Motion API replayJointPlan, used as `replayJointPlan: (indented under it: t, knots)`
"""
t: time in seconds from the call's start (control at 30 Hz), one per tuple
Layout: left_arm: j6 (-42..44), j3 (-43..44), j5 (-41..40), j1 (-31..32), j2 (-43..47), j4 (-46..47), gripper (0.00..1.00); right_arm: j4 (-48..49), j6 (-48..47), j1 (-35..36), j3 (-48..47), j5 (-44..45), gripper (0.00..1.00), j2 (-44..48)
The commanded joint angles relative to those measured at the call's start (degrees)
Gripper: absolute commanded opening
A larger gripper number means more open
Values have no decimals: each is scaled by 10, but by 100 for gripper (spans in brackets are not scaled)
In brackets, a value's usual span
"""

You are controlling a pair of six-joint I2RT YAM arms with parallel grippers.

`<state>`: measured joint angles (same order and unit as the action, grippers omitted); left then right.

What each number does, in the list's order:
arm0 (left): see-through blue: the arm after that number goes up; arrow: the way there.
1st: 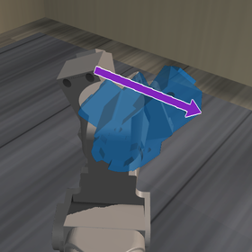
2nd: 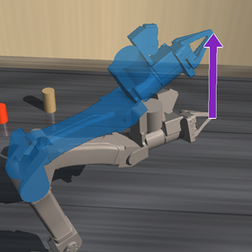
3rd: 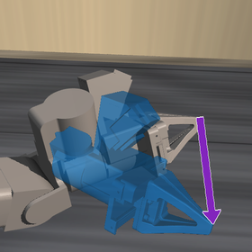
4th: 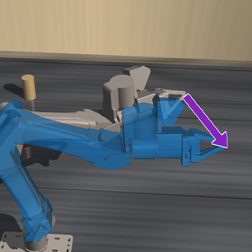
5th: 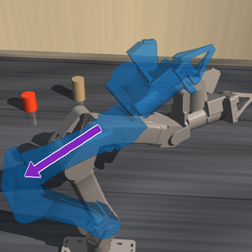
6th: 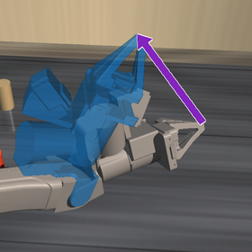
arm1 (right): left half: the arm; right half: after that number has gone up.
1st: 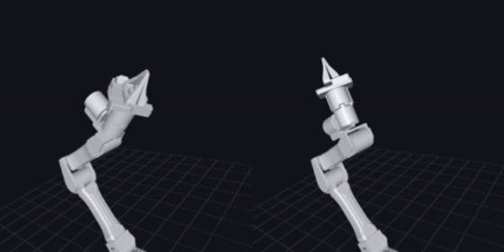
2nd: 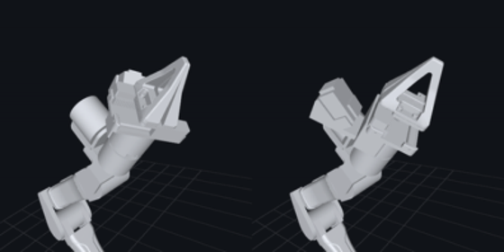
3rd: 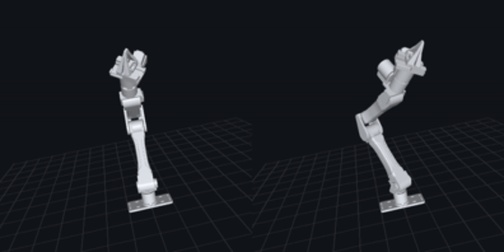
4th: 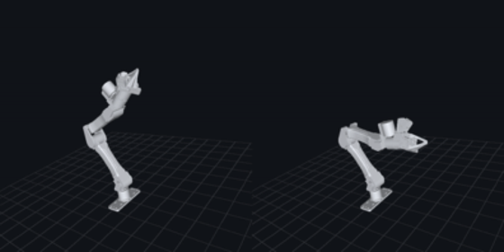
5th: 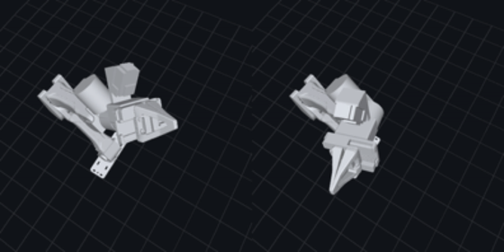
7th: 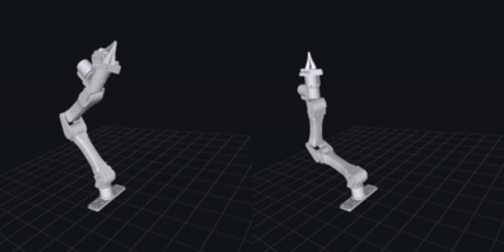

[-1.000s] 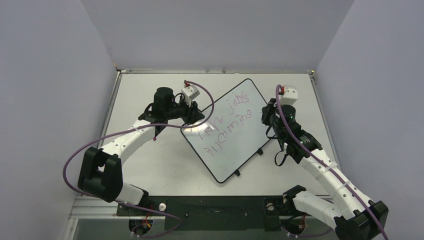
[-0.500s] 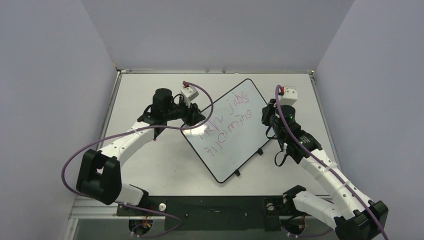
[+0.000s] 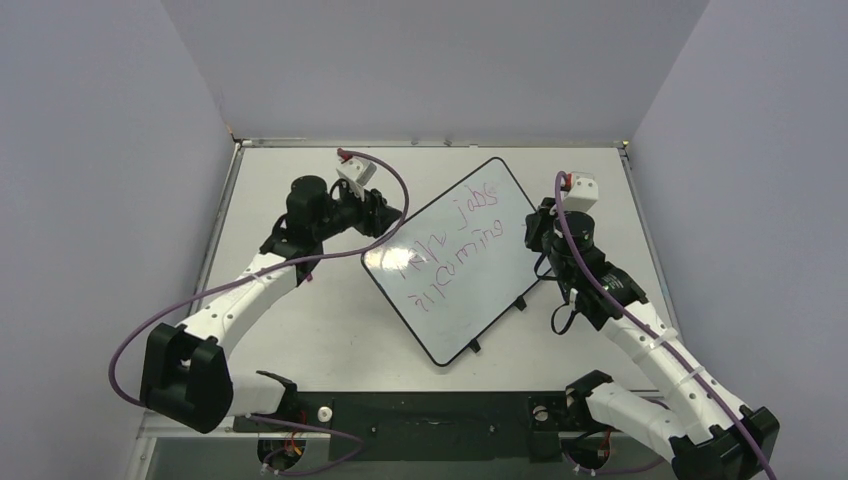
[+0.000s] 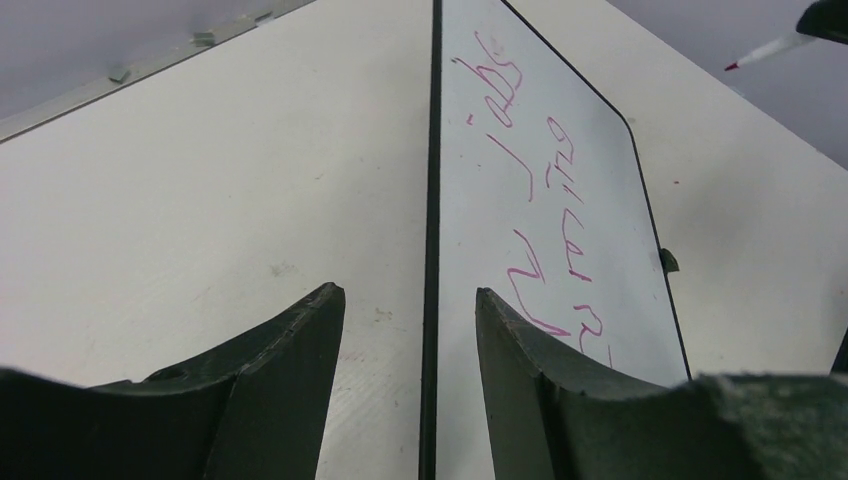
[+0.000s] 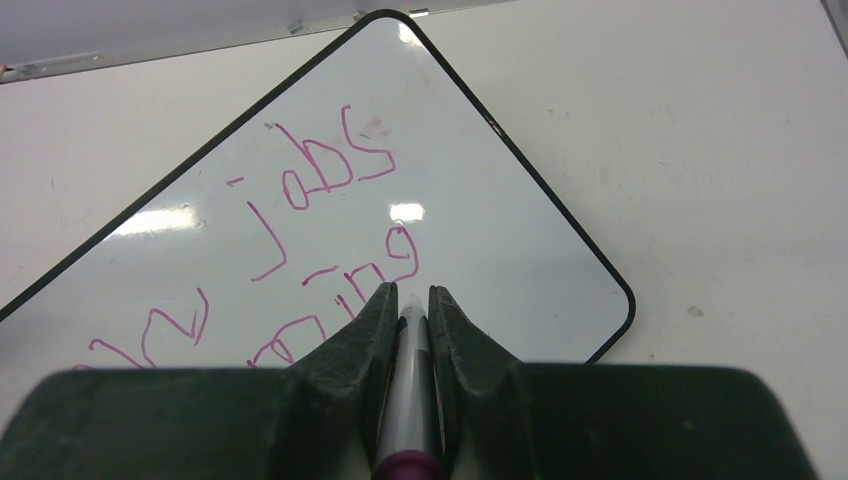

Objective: Write a sentence on the whiteboard
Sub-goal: Put down the whiteboard on the whiteboard stand.

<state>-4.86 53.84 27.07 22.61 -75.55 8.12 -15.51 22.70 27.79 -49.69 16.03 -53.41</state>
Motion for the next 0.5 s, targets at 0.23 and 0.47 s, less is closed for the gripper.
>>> replayJointPlan:
  t: [0.23,0.47]
  knots:
    - [-53,-15,-131,-12,80,6,48,16,-8,-2,2,-6,0,24]
    - [-93,-12,-251,-31,124,-53,48,18,-10,-4,6,-5,0,33]
